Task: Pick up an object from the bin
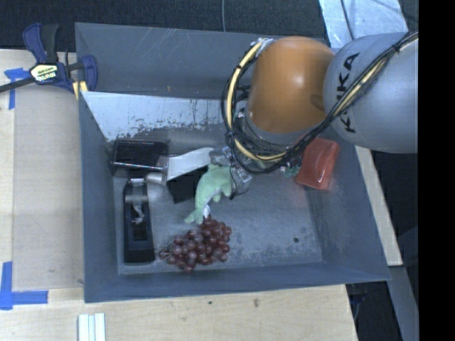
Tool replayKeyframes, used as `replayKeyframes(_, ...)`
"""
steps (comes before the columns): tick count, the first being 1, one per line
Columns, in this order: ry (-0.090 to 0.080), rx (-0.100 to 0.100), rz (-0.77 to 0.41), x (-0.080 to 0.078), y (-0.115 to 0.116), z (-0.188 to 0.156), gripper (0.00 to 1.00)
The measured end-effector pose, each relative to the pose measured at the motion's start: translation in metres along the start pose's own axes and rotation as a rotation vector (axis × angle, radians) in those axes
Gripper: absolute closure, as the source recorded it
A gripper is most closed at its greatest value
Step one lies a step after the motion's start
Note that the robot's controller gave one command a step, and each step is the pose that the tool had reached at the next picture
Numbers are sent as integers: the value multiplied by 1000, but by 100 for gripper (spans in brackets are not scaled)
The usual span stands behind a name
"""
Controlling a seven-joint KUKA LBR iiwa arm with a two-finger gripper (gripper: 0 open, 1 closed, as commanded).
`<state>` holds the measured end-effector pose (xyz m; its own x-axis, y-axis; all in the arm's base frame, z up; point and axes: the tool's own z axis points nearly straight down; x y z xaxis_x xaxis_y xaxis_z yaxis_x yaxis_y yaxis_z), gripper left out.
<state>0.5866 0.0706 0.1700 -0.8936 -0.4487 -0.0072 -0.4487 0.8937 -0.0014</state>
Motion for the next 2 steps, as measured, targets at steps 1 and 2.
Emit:
replayKeyframes(1,0,0,0,0,0,0,100)
replayKeyframes(2,-4,1,9,-13,-8,-100,100)
